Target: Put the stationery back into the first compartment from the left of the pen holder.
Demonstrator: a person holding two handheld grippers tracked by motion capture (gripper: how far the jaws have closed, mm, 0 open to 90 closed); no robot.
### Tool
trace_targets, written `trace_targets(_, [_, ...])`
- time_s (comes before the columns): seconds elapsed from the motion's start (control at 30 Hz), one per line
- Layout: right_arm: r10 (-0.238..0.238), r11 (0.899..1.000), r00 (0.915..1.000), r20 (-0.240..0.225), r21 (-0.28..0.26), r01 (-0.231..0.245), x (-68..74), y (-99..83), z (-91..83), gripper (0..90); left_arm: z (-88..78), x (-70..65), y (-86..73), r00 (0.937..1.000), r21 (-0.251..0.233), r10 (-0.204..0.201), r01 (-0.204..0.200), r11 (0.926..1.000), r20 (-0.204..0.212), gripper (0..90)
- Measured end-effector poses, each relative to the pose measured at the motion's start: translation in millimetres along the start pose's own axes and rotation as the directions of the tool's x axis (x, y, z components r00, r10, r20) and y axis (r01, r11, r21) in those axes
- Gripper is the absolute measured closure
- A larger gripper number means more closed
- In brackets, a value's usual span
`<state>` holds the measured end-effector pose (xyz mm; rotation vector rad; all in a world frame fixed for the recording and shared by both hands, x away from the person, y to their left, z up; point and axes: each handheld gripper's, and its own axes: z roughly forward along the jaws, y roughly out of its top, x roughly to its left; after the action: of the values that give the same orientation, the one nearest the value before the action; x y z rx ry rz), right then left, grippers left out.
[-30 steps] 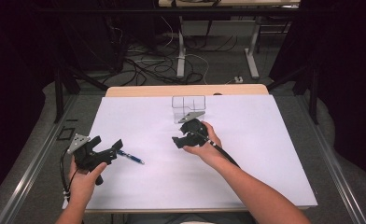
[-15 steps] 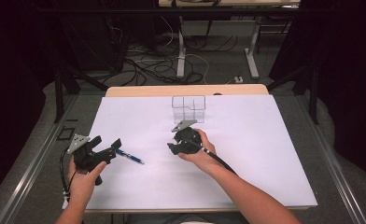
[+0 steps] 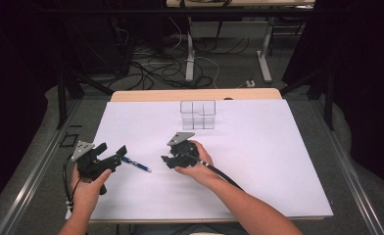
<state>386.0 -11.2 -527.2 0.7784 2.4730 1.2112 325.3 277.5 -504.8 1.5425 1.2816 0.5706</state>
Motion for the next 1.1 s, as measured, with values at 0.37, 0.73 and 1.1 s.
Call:
trace_targets(0.37, [0.033,0.999,0.9919,-0.122,-0.039,-0.038,18.4,2.9,26.4,53.0,-0.3,2.1,-0.8,0.9999,-0.016,-0.007,0.007,0.9998,-0.015,15.8])
trace_targets(0.73, [0.039,0.998,0.9868,-0.157,-0.036,-0.045,34.2,7.3,54.7,54.7,-0.8,2.9,-1.1,0.9997,-0.025,-0.015,0.015,0.9996,-0.017,15.8])
trace_targets(1.1, [-0.013,1.0,0.9879,-0.155,-0.025,0.009,50.1,11.5,72.1,62.9,-1.9,3.4,-1.0,0.9998,-0.023,-0.014,0.014,0.9996,-0.013,15.8])
